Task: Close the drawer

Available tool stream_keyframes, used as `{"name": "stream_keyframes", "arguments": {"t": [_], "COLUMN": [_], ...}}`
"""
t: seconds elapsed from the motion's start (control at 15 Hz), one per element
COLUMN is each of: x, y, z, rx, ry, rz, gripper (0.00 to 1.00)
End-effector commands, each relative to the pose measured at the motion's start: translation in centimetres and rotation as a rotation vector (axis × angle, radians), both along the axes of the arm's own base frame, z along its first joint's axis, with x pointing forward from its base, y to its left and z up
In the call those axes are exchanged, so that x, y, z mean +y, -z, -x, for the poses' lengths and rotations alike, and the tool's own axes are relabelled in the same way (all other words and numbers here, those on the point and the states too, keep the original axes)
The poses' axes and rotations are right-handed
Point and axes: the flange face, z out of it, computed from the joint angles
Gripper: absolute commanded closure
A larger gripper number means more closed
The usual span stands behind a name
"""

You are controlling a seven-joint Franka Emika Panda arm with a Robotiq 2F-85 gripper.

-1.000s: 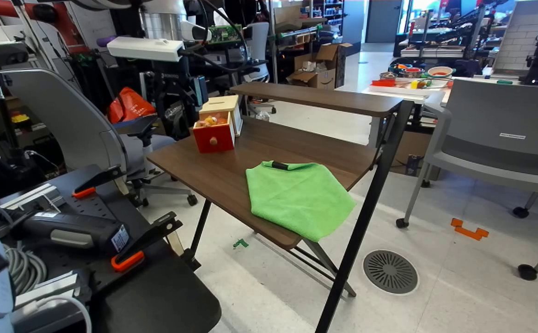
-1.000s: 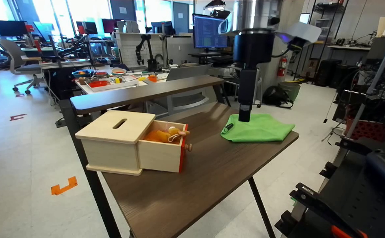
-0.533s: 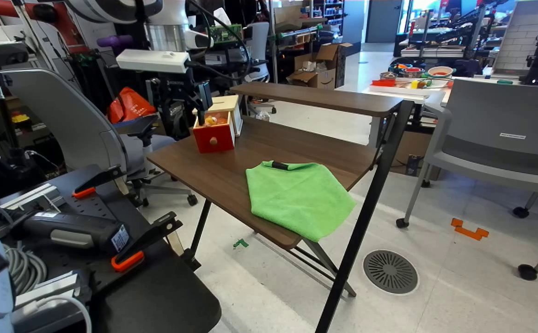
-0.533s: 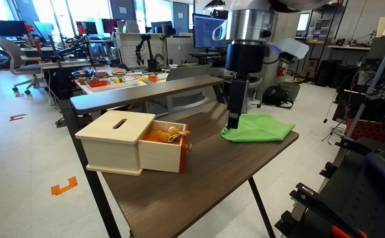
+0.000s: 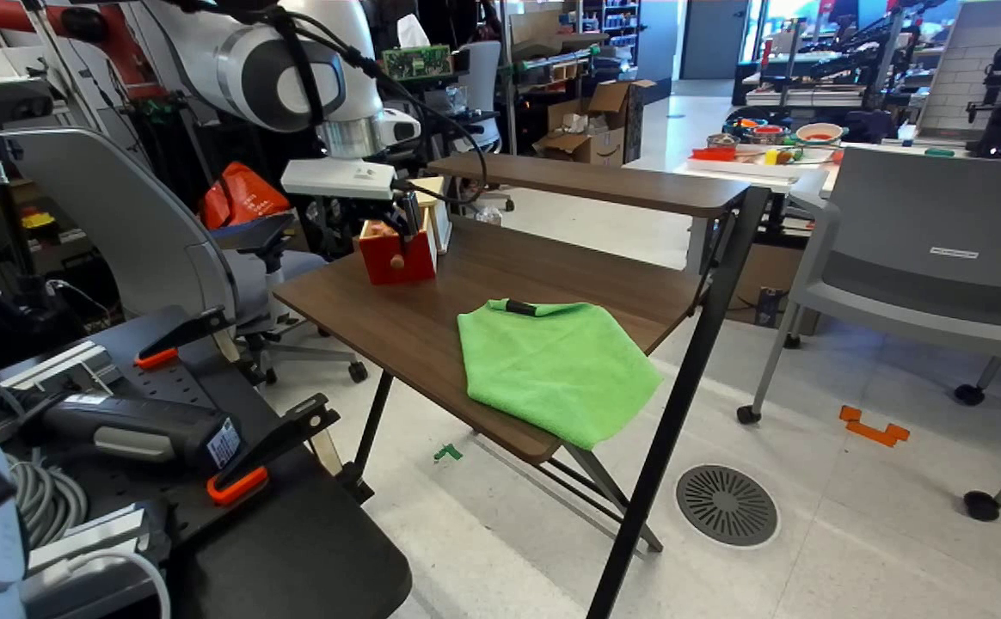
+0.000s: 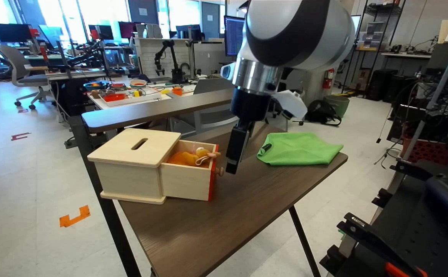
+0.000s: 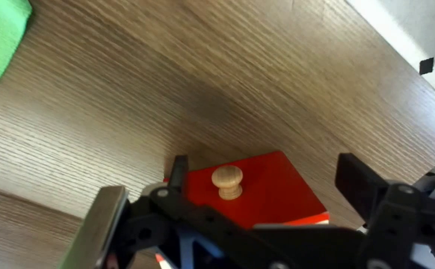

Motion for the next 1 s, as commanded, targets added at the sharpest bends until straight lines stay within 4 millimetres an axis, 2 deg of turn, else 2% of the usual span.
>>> {"name": "stream_keyframes", "arguments": {"t": [0.0,0.4,0.93], "x": [1.2,2.4,4.1], "y": [1.6,1.6,1.4], "z": [-2.2,-3.6,-3.7], "rx": [-0.023,-0.049,-0.061], "ry": [-0.07,-0.153,-0.231], "rz": [-0.018,-0.007,-0.016], "gripper": [0.0,0.0,0.0]}}
